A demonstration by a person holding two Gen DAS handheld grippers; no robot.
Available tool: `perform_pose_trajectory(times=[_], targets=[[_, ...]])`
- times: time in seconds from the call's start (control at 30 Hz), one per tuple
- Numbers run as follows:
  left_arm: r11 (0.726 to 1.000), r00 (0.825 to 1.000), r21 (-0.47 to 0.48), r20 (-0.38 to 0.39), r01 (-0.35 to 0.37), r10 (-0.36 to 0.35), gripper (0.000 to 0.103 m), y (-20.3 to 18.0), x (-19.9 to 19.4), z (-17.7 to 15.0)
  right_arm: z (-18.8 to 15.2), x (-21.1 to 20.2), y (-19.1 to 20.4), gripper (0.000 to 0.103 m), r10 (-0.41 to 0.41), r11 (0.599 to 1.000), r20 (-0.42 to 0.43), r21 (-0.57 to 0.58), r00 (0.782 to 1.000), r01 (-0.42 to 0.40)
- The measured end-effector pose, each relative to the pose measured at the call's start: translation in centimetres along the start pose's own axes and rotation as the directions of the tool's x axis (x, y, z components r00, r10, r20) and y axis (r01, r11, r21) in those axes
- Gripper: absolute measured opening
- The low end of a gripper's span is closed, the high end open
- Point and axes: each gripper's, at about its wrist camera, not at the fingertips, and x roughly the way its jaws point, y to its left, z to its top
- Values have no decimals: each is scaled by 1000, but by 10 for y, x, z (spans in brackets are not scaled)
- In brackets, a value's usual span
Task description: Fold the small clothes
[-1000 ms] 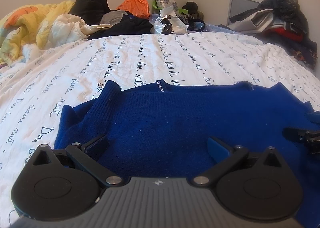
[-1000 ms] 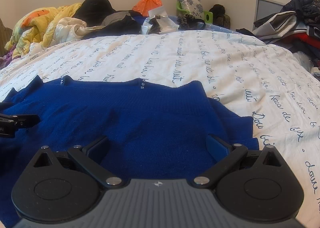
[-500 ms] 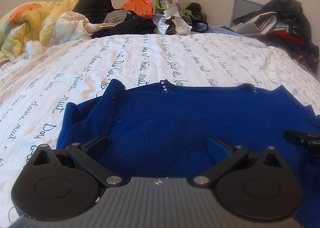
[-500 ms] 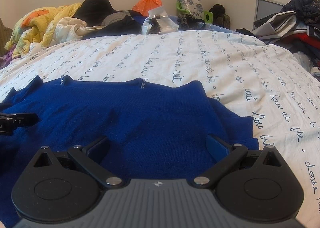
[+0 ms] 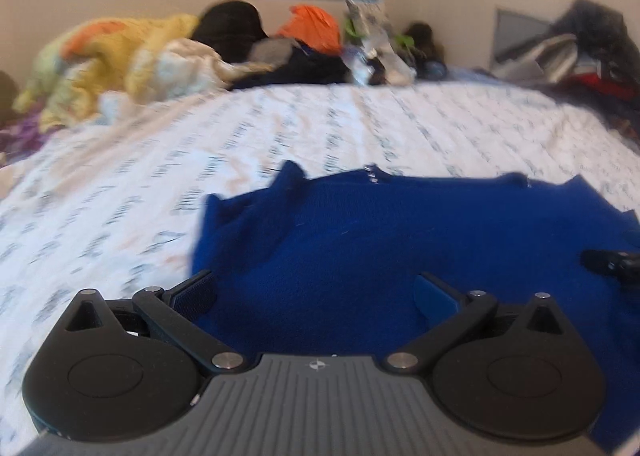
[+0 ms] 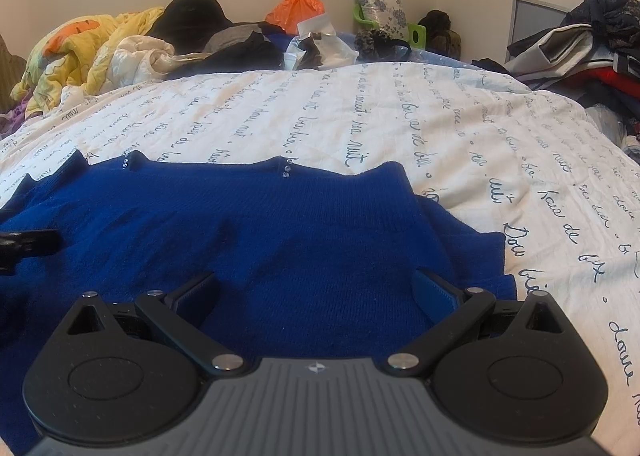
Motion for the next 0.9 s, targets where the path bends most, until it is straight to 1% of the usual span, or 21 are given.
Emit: perform_pose_trajectory(times=[0.07, 0.1, 0.17, 0.23, 0.3, 0.33, 0.37, 0.4, 0.43, 0.47, 0.5, 0.53, 0.57, 0.6, 0.67, 0.7, 0.73, 0.77, 0.8, 0.83, 0.9], targets=[[999, 1000, -51, 18, 18, -17, 103, 20, -29, -16, -1, -2, -1, 103, 7, 1000, 6, 5, 1000, -7], [995, 1000, -96, 1, 16, -16, 103, 32, -43, -25, -2, -3, -1, 103, 12, 1000, 10, 11, 1000, -12], [967, 998, -253, -37, 43, -54, 103, 59, -65, -40, -2, -5, -3, 103, 22, 999, 20, 23, 1000, -23], [893, 988, -439, -54, 104, -142, 103, 83, -78, -55, -3, -6, -4, 103, 28, 999, 26, 33, 999, -29], [800, 978, -576, -1, 171, -210, 102, 97, -90, -65, -3, -7, -4, 103, 30, 999, 28, 35, 999, -31], [737, 963, -641, 12, 213, -268, 102, 102, -88, -67, -3, -7, -4, 103, 29, 999, 27, 34, 999, -30], [678, 947, -689, 38, 256, -320, 102, 104, -84, -69, -3, -7, -4, 103, 29, 999, 27, 34, 999, -30], [634, 931, -718, 53, 287, -362, 101, 104, -78, -68, -3, -7, -4, 103, 29, 999, 28, 35, 999, -30], [614, 926, -732, 63, 296, -373, 101, 100, -72, -65, -3, -7, -3, 103, 30, 999, 28, 37, 999, -31], [622, 934, -731, 60, 281, -351, 101, 95, -68, -60, -3, -7, -4, 103, 30, 999, 28, 37, 999, -31], [637, 945, -727, 52, 257, -322, 96, 91, -63, -55, -3, -7, -3, 103, 29, 999, 28, 36, 999, -30], [649, 962, -731, 37, 211, -271, 85, 88, -60, -51, -3, -7, -4, 103, 29, 999, 28, 35, 999, -30], [648, 976, -745, 20, 158, -216, 80, 87, -59, -49, -3, -7, -4, 103, 29, 999, 29, 35, 999, -30], [639, 984, -759, 9, 123, -178, 73, 86, -57, -48, -3, -7, -4, 103, 29, 999, 30, 36, 999, -30], [639, 992, -766, -14, 70, -126, 70, 84, -57, -45, -4, -7, -4, 103, 28, 999, 32, 39, 999, -30], [646, 994, -762, -30, 43, -101, 61, 81, -58, -44, -4, -8, -4, 103, 28, 999, 33, 40, 999, -30], [660, 996, -751, -47, 12, -72, 44, 78, -59, -43, -4, -8, -4, 103, 28, 999, 34, 42, 999, -30], [692, 996, -721, -79, -38, -27, 30, 74, -59, -42, -4, -8, -4, 103, 29, 999, 34, 43, 999, -31], [720, 994, -690, -113, -82, 5, 7, 71, -57, -40, -4, -8, -4, 103, 30, 999, 32, 44, 999, -31], [745, 992, -660, -120, -100, 27, 8, 69, -56, -39, -3, -9, -4, 103, 34, 998, 36, 47, 999, -36], [777, 990, -617, -128, -125, 58, 7, 60, -57, -30, 4, -21, -11, 103, 64, 993, 72, 98, 995, -71]])
